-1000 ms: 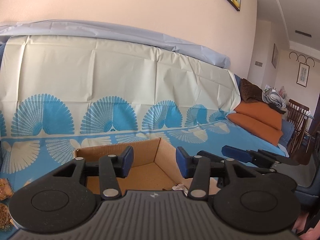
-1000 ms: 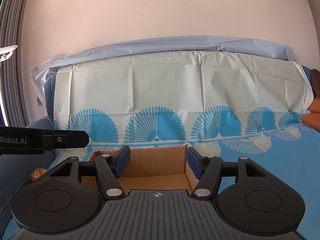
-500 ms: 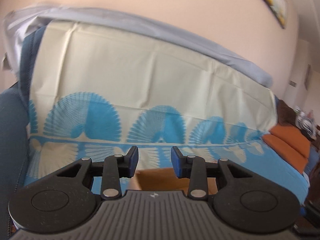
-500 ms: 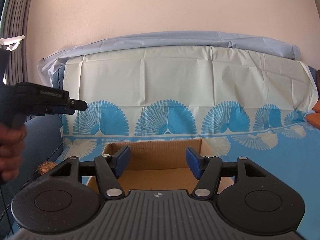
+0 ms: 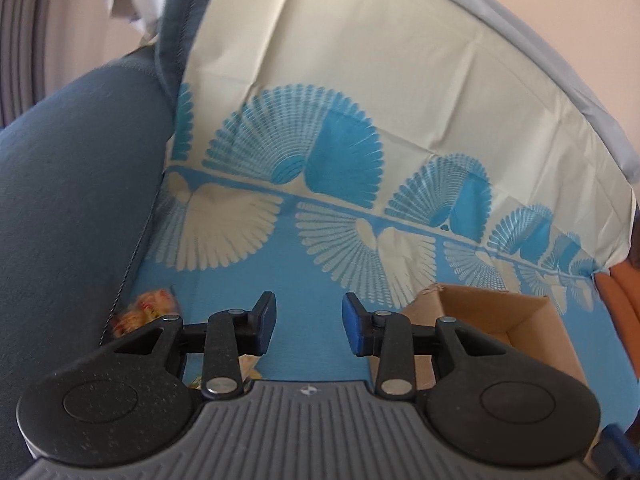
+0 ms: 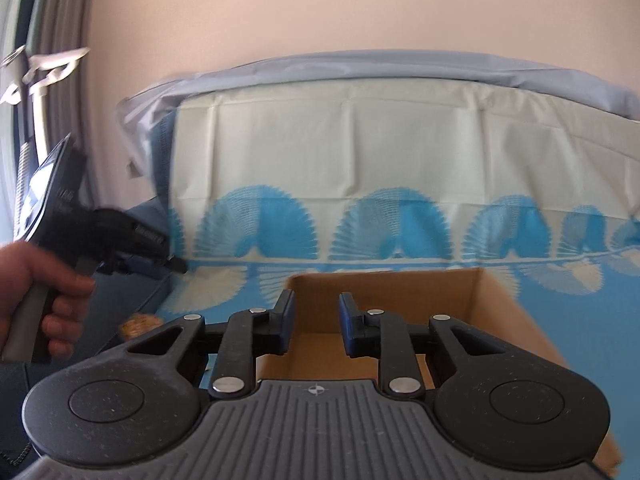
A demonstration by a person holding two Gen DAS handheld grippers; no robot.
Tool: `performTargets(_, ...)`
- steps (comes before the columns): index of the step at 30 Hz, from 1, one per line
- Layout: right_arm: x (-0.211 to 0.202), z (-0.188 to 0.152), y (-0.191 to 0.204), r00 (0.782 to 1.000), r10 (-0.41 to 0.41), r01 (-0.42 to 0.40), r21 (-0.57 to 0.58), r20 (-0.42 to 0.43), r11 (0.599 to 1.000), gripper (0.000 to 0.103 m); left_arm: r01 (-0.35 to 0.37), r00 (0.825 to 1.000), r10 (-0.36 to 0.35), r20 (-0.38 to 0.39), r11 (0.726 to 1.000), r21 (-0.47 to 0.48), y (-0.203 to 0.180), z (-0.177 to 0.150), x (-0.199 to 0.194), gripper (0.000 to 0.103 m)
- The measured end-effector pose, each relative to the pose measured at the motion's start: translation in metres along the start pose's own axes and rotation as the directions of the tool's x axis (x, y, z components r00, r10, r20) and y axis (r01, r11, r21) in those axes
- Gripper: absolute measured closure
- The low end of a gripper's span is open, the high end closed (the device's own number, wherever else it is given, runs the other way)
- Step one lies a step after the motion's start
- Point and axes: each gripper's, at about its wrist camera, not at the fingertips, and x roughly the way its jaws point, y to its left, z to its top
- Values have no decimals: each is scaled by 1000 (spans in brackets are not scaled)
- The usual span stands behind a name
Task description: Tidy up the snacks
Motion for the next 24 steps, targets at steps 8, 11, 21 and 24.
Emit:
performTargets(8, 35, 0, 73, 990, 136, -136, -22, 25, 991, 78, -87, 996, 87, -12, 996, -28, 21, 8, 1, 60)
performTargets(11, 54, -6, 94, 982, 186, -186, -25, 12, 982, 78, -120, 993, 120, 6, 993, -23, 28, 12, -2, 59)
performTargets(21, 114, -44, 138, 961, 228, -225, 38, -158, 974, 77, -197, 980, 196, -12, 977, -83, 57, 17, 2, 59)
performTargets(24, 128, -51, 143, 955, 218, -208, 71, -201, 976, 71, -197, 980, 196, -23, 977, -79, 56, 16, 6, 59)
